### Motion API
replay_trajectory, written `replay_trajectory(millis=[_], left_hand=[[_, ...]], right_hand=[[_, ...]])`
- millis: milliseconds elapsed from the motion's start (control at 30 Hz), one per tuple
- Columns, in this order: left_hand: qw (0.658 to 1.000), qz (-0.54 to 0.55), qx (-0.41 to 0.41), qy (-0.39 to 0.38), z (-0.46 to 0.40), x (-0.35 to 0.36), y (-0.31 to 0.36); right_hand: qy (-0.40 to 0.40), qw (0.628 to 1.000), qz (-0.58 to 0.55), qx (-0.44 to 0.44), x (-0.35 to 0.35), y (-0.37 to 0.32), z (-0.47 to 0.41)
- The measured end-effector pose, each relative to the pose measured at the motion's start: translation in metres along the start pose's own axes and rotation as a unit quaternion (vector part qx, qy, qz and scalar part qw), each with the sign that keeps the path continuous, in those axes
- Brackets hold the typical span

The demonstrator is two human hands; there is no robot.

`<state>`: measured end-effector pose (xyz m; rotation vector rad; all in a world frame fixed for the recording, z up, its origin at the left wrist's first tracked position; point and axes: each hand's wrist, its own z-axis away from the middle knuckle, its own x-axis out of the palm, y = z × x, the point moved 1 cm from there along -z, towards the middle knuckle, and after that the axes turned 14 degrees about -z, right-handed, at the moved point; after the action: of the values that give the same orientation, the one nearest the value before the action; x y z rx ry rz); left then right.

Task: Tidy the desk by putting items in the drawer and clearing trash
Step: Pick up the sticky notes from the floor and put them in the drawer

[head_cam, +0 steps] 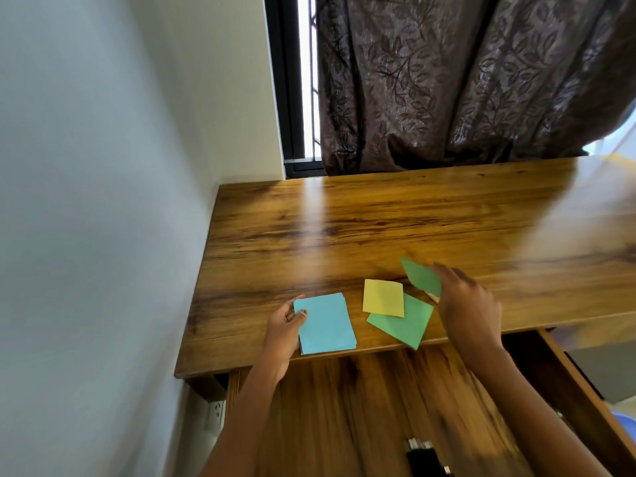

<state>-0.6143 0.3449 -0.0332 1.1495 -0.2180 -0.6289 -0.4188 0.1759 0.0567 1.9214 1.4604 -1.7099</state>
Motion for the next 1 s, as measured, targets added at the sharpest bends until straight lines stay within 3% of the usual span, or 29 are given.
replay_trajectory(millis=[67, 167, 267, 533, 867, 1000], left_hand=[[1.000, -0.001, -0.003, 0.001, 0.000, 0.000, 0.000], [1.000, 0.007, -0.007, 0.006, -0.002, 0.000, -0.001], [1.000, 0.019, -0.013, 0.020, -0.002, 0.001, -0.002], [0.994, 0.088, -0.013, 0.060, -0.003, 0.003, -0.010], [0.993, 0.100, -0.016, 0.066, -0.005, 0.002, -0.016], [0.998, 0.045, 0.001, 0.052, -0.006, 0.001, -0.016]], right_hand=[[0.047, 0.998, -0.037, -0.012, -0.001, -0.008, 0.001], [0.080, 0.988, -0.082, -0.101, 0.006, -0.032, 0.010], [0.007, 0.982, -0.090, -0.165, 0.030, -0.056, 0.027], [-0.256, 0.956, -0.040, -0.139, 0.104, -0.105, 0.062], [-0.285, 0.952, 0.014, -0.107, 0.135, -0.114, 0.068], [-0.284, 0.950, 0.000, -0.128, 0.131, -0.111, 0.067]])
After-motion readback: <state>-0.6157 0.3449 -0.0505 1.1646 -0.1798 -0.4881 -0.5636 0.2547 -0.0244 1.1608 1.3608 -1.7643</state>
